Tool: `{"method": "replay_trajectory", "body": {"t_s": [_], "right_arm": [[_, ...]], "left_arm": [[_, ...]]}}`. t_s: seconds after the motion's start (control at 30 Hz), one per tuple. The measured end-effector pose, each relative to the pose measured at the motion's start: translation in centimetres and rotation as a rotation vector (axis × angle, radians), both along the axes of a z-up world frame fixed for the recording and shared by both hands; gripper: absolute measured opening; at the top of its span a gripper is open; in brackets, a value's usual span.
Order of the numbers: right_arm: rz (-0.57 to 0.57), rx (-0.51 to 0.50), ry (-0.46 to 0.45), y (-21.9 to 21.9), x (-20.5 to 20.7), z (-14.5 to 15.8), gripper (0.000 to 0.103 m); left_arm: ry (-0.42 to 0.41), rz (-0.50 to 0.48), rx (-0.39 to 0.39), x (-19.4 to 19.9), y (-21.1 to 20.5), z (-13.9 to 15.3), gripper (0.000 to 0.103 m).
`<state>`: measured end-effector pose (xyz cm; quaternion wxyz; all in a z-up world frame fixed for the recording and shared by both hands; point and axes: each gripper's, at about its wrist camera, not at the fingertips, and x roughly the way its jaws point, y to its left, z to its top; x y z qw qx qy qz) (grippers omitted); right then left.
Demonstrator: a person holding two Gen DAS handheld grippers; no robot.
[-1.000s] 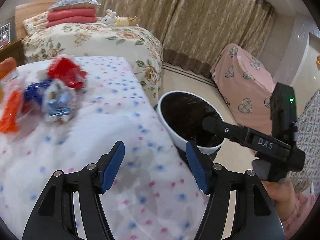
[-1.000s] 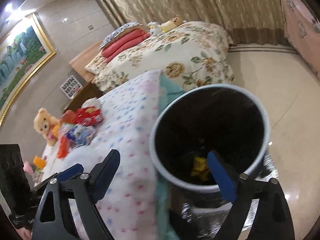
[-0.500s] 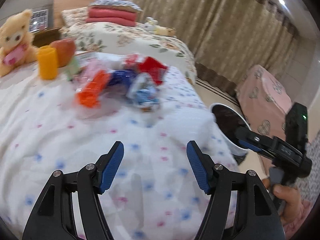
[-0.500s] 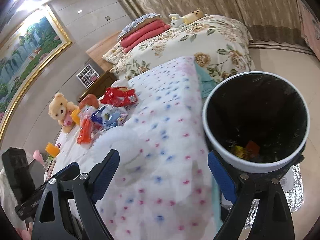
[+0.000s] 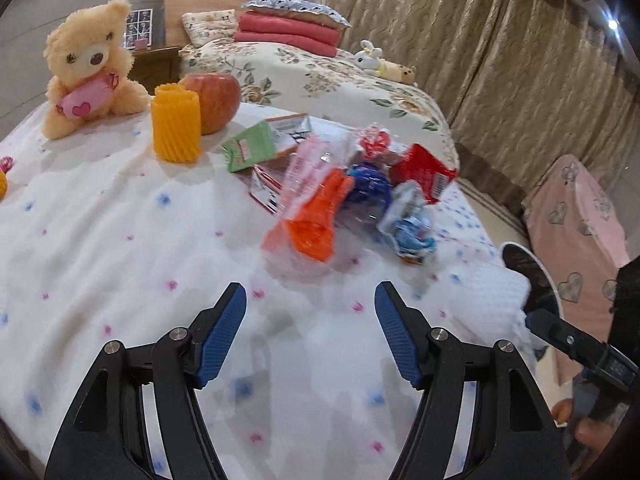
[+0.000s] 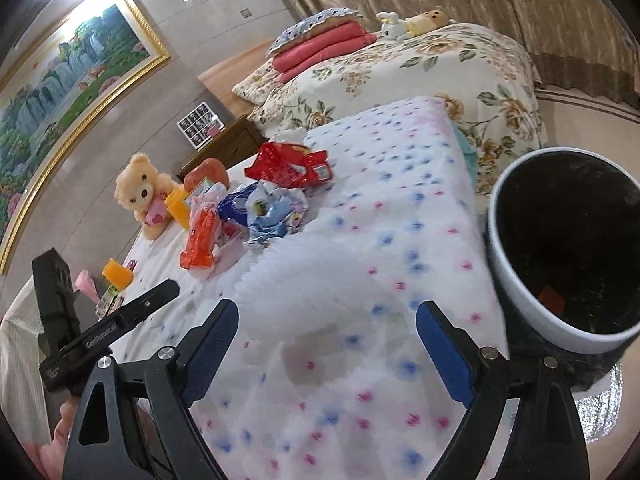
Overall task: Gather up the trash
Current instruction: 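Grasp the orange plastic bag with the left tool while the right tool grasps the bubble-wrap pad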
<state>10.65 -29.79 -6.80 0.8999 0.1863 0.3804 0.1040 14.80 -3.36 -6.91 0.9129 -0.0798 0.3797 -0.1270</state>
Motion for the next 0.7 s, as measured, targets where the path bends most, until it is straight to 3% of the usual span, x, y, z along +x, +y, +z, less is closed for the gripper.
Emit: {"method": "replay_trajectory", "body": {"t_s": [0.37, 0.4, 0.43, 0.47, 0.5, 0.6, 0.7], "right_arm": [[0.013, 0.008, 0.001, 1.9, 2.5, -0.8, 0.092], [0.006, 0.006, 0.000, 1.8, 2.6, -0.9, 0.091], [0.002, 0.008, -0.002, 1.7, 2.6, -1.0, 0.091], [-0.006, 0.006, -0.004, 1.6, 2.7, -1.1, 0.086], [-0.009, 0.004, -0.002, 1.5, 2.7, -1.1, 0.073], [-0.004, 0.014, 0.013, 1.3, 2.9, -1.4, 0.043], [0.006, 0.015, -0.003, 1.4, 2.5, -1.3, 0.039]], "left_arm": [[-0.005, 0.040, 0.066, 4.7, 0.2, -0.1, 0.070], [-0.002, 0.035, 0.070, 4.9, 0.0, -0.2, 0.070], [0.001, 0.025, 0.072, 5.1, -0.1, -0.3, 0.061], [0.005, 0.007, 0.072, 5.3, -0.4, -0.5, 0.047], [0.019, -0.017, 0.078, 5.4, -0.8, -0.8, 0.042], [0.005, -0.034, 0.091, 5.0, -1.1, -0.8, 0.036], [0.005, -0.032, 0.078, 4.0, -0.7, -0.7, 0.034]]}}
